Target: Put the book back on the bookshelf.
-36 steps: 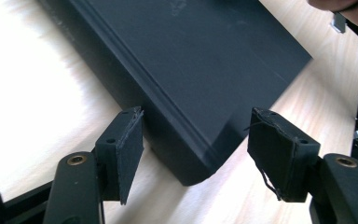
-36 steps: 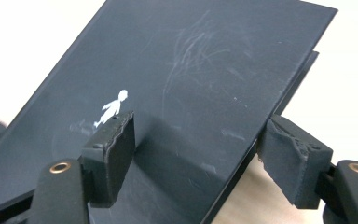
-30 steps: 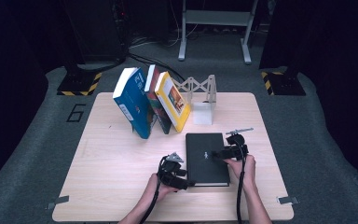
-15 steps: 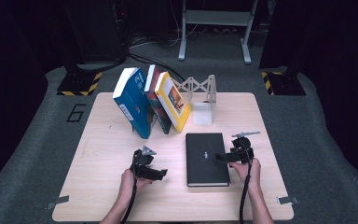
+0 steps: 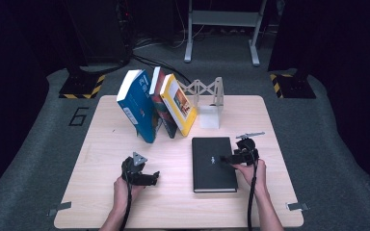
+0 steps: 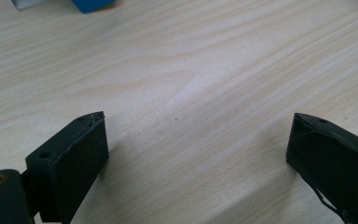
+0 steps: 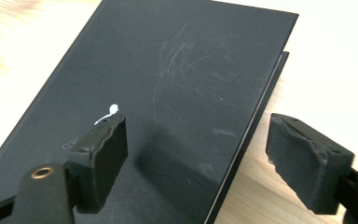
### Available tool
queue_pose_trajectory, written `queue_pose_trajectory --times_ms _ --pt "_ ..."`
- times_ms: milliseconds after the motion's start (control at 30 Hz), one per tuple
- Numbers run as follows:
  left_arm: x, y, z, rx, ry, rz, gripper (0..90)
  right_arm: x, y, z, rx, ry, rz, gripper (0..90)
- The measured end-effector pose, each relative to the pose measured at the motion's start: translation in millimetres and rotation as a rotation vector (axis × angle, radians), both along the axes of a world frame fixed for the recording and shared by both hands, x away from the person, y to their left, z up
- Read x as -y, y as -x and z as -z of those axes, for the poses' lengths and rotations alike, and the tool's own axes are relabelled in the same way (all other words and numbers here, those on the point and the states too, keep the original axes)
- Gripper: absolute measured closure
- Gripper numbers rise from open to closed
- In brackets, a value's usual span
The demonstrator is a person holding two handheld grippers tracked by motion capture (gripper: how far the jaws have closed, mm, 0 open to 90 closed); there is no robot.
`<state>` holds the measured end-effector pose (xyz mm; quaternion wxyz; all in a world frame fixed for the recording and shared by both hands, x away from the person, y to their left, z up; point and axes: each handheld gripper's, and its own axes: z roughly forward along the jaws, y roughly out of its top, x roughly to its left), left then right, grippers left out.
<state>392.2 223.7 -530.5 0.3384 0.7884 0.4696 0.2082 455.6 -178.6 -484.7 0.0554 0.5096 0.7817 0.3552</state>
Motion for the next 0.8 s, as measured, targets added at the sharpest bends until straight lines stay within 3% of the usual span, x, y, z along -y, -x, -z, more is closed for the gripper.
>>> queue_pose_trajectory --times_ms 300,367,467,600,800 --pt "-0.1 0.2 0.1 0.001 0.004 -0.006 5.7 -3.4 3.8 -3.8 0.037 -0.004 -0.025 23.3" --pt "-0.1 0.2 0.1 0.002 0.003 -0.006 5.7 -1.0 3.6 -2.3 0.006 -0.014 -0.007 23.1" --pt "-0.1 0.2 0.1 0.002 0.003 -0.006 5.7 -0.6 3.2 -1.0 0.020 -0.029 -0.027 23.4" --pt "-0.1 0.2 0.2 0.002 0.003 -0.006 5.7 -3.4 4.9 -4.8 0.044 -0.001 -0.037 25.2" --pt "-0.1 0.2 0.2 0.002 0.003 -0.006 5.7 -2.4 0.9 1.4 -0.007 -0.005 -0.019 23.5"
